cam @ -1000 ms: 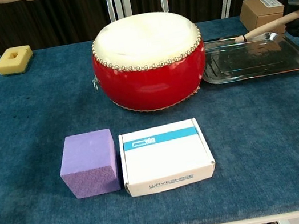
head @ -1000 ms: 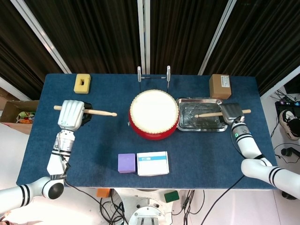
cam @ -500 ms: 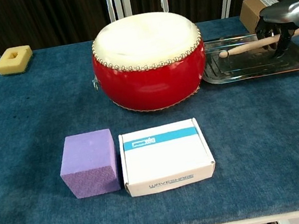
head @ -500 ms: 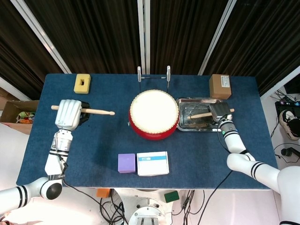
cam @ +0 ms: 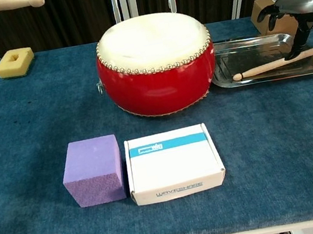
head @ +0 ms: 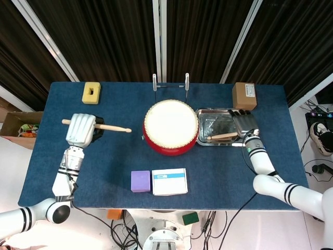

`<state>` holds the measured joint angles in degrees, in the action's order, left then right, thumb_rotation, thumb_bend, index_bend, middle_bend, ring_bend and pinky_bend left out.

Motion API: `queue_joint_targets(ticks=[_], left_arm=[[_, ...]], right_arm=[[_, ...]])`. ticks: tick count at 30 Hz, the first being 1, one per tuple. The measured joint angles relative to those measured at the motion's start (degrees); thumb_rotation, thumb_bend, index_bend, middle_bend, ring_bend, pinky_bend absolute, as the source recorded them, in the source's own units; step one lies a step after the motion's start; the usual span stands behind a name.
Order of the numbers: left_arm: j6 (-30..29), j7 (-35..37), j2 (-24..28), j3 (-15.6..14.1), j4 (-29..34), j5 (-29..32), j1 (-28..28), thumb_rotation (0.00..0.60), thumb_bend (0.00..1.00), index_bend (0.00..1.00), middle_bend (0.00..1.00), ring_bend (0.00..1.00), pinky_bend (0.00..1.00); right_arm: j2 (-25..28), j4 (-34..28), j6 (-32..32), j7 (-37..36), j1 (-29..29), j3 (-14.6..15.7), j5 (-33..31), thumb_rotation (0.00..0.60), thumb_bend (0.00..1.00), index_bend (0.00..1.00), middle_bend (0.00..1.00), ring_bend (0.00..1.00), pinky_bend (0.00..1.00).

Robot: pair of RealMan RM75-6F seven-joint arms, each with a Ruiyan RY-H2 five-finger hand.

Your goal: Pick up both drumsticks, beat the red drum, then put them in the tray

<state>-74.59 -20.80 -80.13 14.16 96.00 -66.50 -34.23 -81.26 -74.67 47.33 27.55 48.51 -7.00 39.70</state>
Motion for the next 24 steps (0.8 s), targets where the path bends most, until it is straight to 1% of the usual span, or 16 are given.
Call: queue_joint_targets(ticks=[6,10,14,17,21,24], left_arm=[[1.64,-2.65,-1.49,0.47,0.05,0.72,-1.74,0.6,0.64,0.96,1.0,1.0,1.0],[3.21,-5.58,-2.91,1.56,0.08,3.24,-3.69,0.6,0.64,0.96,1.0,1.0,1.0],[4.31,-8.79,-5.11,3.28,0.19,6.55,-6.12,0.6,0.64,0.96,1.0,1.0,1.0],[5.03,-11.0,-6.45,4.25,0.08,9.09,-7.76,0.6,0.64,0.96,1.0,1.0,1.0],[5.53,-14.36,-8.11,5.25,-0.47,12.76,-9.78,0.6,0.64,0.96,1.0,1.0,1.0],[5.5,-17.04,-9.51,6.03,-1.1,15.67,-11.36,0.6,0.64,0.96,1.0,1.0,1.0]], right_arm=[[8.43,-13.15,5.23,-2.04,-2.58,-0.87,5.66,0.6,0.17,0.2,0.34,0.16,0.26],[15.38,-24.15,8.0,-3.02,-4.02,-2.02,8.33,0.6,0.18,0.23,0.37,0.19,0.28],[20.16,-33.32,9.53,-3.13,-4.26,-3.78,8.77,0.6,0.18,0.24,0.38,0.2,0.3],[21.52,-37.88,9.69,-2.94,-3.16,-5.65,6.82,0.6,0.18,0.27,0.39,0.22,0.32],[20.85,-40.06,9.38,-1.79,0.13,-7.63,1.84,0.6,0.2,0.29,0.41,0.24,0.35],[19.09,-40.75,9.75,0.23,3.44,-8.83,-2.85,0.6,0.2,0.31,0.43,0.26,0.37]])
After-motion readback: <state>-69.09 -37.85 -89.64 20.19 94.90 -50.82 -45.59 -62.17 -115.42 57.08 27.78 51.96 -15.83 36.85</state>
